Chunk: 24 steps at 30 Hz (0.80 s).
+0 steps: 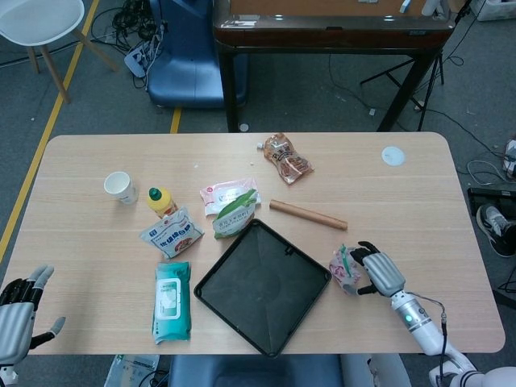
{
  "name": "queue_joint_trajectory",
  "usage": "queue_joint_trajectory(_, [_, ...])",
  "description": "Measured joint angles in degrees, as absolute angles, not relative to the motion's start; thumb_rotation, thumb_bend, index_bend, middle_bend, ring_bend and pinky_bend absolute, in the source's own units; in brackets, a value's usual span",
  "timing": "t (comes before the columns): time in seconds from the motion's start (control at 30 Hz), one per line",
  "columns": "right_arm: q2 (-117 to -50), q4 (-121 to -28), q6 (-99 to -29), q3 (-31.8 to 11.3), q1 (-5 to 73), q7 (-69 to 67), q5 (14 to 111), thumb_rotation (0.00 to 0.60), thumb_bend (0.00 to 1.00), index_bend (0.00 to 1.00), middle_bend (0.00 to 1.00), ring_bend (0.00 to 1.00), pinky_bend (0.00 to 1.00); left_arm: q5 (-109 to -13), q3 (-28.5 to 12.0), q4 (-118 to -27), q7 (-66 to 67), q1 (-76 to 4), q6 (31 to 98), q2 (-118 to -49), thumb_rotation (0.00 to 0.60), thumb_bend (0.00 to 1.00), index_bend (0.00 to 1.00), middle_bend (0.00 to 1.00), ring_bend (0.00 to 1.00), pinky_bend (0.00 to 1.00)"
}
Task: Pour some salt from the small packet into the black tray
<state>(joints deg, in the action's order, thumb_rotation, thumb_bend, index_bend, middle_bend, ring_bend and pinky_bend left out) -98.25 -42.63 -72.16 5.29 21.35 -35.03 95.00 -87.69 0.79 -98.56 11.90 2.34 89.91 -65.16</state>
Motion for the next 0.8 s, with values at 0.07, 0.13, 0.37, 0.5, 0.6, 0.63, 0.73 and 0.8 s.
queue_joint_trajectory(0.07, [-97.60,-43.28,-73.10,4.98,21.36,-34.03,95.04,0.600,0.44,0.49,0.43,0.31,0.14,-87.83,0.82,-98.66,11.93,2.33,89.93,-65.07,0.600,0.20,0.10,0.11,0.16,0.09])
queue_joint_trajectory(0.13, [-96.60,-44.61,-73.88,4.70,21.52,-32.31,95.23,0.600,0.44,0.49,0.43,0.31,0.14,-88.02,0.85,-98.73,11.89,2.31,89.96,-65.01,0.600,0.20,0.10,0.11,0.16,0.09])
queue_joint_trajectory(0.37, [-90.39,-55.61,-74.18,3.19,23.76,-21.22,95.91,0.600,0.44,0.49,0.43,0.33,0.17,-88.82,0.97,-98.55,11.20,2.37,90.43,-65.03,0.600,0.20,0.10,0.11,0.16,0.09])
queue_joint_trajectory(0.5, [-86.07,-64.55,-72.60,1.45,25.87,-10.82,95.68,0.600,0.44,0.49,0.43,0.34,0.18,-89.00,1.03,-98.11,10.34,2.65,90.92,-65.13,0.600,0.20,0.10,0.11,0.16,0.09])
queue_joint_trajectory(0.6, [-83.19,-70.91,-70.69,-0.15,27.63,-1.64,95.08,0.600,0.44,0.49,0.43,0.34,0.18,-89.03,1.07,-97.61,9.44,2.87,91.22,-65.13,0.600,0.20,0.10,0.11,0.16,0.09])
queue_joint_trajectory(0.63, [-82.20,-73.17,-69.77,-0.82,28.35,2.17,94.72,0.600,0.44,0.49,0.43,0.34,0.18,-89.07,1.08,-97.38,9.06,2.95,91.34,-65.12,0.600,0.20,0.10,0.11,0.16,0.09])
queue_joint_trajectory(0.73, [-80.26,-78.04,-67.27,-2.51,30.14,11.82,93.49,0.600,0.44,0.50,0.43,0.34,0.18,-89.19,1.07,-96.71,7.97,3.09,91.61,-65.16,0.600,0.20,0.10,0.11,0.16,0.09])
queue_joint_trajectory(0.8, [-79.48,-80.48,-65.74,-3.46,31.18,17.53,92.57,0.600,0.44,0.50,0.44,0.34,0.18,-89.28,1.08,-96.23,7.28,3.14,91.70,-65.23,0.600,0.20,0.10,0.11,0.16,0.09])
